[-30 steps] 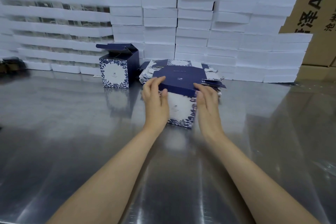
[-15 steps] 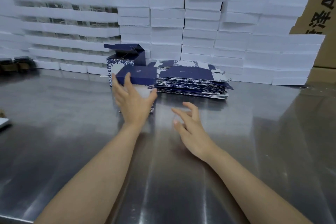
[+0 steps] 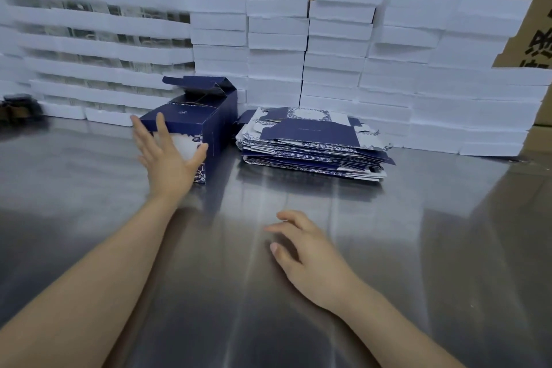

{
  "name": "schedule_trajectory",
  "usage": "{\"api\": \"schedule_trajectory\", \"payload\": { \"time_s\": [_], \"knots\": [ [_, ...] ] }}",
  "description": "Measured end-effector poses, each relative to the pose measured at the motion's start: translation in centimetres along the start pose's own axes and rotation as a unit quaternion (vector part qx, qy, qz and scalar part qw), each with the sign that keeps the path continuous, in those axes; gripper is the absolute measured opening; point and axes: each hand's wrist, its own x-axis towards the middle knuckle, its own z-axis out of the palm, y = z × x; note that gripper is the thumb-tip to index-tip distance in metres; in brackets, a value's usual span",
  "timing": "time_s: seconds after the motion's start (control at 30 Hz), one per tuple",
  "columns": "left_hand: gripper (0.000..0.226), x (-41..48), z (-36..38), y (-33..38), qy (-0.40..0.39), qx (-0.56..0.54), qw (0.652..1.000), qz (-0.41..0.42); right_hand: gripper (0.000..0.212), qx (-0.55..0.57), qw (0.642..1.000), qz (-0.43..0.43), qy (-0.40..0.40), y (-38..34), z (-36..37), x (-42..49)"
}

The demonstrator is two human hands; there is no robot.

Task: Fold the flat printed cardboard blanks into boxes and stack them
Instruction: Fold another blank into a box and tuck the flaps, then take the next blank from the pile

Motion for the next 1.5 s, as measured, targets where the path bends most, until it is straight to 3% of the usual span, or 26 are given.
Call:
{"api": "schedule_trajectory", "payload": {
  "time_s": [0.2,0.33,0.37,0.43,0.5,0.67,0.83,1.0,1.27,1.5],
  "knots": [
    [0.093,-0.6,-0.2,0.4,-0.021,-0.012,1.0,0.002,0.022,0.034,0.997,-0.012,0.073,0.5,-0.2,1.1],
    [0.067,-3.2,-1.4,5.3,0.056,-0.099,0.965,0.237,0.021,0.002,0.982,0.034,0.186,1.2,-1.1,2.2],
    [0.055,-4.8,-1.1,7.1,0.045,-0.143,0.957,0.248,0.02,-0.005,0.976,0.047,0.211,1.6,-1.4,2.7],
    [0.029,-9.1,-0.1,11.0,-0.015,-0.231,0.958,0.17,0.019,-0.018,0.967,0.072,0.243,2.1,-1.8,4.0],
    [0.013,-12.6,1.3,13.8,-0.11,-0.232,0.964,0.071,0.017,-0.041,0.964,0.081,0.25,2.6,-1.9,5.2],
    [0.017,-13.2,3.2,13.9,-0.202,-0.189,0.958,-0.082,0.021,-0.053,0.942,0.112,0.312,4.5,-2.3,6.7],
    [0.024,-13.0,3.9,13.5,-0.237,-0.244,0.935,-0.107,0.028,-0.114,0.905,0.038,0.409,7.0,-3.5,8.7],
    [0.024,-12.6,5.1,13.3,-0.264,-0.218,0.935,-0.086,0.047,-0.165,0.932,0.084,0.311,9.4,-3.4,12.0],
    [0.024,-12.8,5.8,13.0,-0.267,-0.23,0.932,-0.082,0.051,-0.183,0.95,0.092,0.237,11.4,-3.0,14.8],
    [0.024,-12.8,5.6,13.2,-0.284,-0.238,0.923,-0.106,0.056,-0.209,0.947,0.106,0.219,11.6,-2.8,14.6]
  ]
}}
